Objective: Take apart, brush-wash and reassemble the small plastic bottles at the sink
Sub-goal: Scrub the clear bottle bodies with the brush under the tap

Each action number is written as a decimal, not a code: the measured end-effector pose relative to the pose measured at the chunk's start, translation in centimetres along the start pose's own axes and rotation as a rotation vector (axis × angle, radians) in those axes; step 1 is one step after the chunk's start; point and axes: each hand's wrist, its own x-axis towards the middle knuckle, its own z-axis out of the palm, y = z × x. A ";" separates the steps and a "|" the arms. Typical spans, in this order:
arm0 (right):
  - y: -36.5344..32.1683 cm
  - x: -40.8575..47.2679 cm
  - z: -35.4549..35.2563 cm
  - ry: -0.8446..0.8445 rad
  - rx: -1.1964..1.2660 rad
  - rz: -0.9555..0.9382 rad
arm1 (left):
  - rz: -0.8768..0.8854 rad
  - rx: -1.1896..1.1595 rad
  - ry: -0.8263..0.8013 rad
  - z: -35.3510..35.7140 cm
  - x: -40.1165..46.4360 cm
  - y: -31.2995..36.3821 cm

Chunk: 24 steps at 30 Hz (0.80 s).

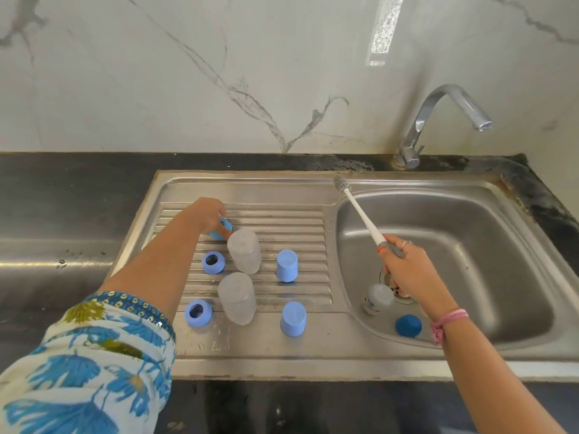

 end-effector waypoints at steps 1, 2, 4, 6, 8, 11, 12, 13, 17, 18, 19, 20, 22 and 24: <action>0.1 0.0 -0.1 0.006 0.007 0.005 | 0.007 -0.009 0.002 -0.5 0.1 0.2; 0.2 0.0 -0.4 0.012 0.014 0.002 | 0.018 -0.015 0.012 -1.1 0.1 0.4; 0.4 0.0 -0.9 0.025 0.023 -0.004 | 0.037 -0.027 0.039 -2.3 0.1 1.0; 0.6 0.1 -1.6 0.036 0.031 -0.005 | 0.059 -0.025 0.076 -3.2 0.1 2.0; 1.0 0.3 -2.5 0.048 0.027 -0.006 | 0.087 -0.006 0.110 -4.0 0.0 3.7; 1.9 0.3 -4.1 0.076 0.011 -0.024 | 0.149 -0.025 0.142 -4.9 0.0 7.1; 2.3 0.3 -4.9 0.083 0.010 -0.025 | 0.174 -0.030 0.148 -5.0 -0.1 8.5; 2.6 0.3 -5.5 0.087 0.013 -0.024 | 0.191 -0.033 0.152 -5.0 -0.3 9.9; 4.6 0.6 -8.8 0.069 0.011 -0.020 | 0.263 -0.056 0.149 -4.1 -1.0 16.3; 5.1 0.7 -9.7 0.068 0.000 -0.034 | 0.279 -0.070 0.152 -3.7 -1.4 17.9; 5.5 0.8 -10.5 0.065 -0.008 -0.050 | 0.294 -0.085 0.152 -3.3 -1.7 19.3; 6.2 1.0 -11.7 0.058 -0.017 -0.062 | 0.308 -0.101 0.150 -2.6 -2.1 21.2; 7.4 1.4 -13.7 0.034 -0.031 -0.047 | 0.346 -0.121 0.133 -0.8 -3.0 24.6; 9.0 2.1 -15.3 0.009 -0.115 -0.017 | 0.380 -0.138 0.045 1.9 -3.5 27.6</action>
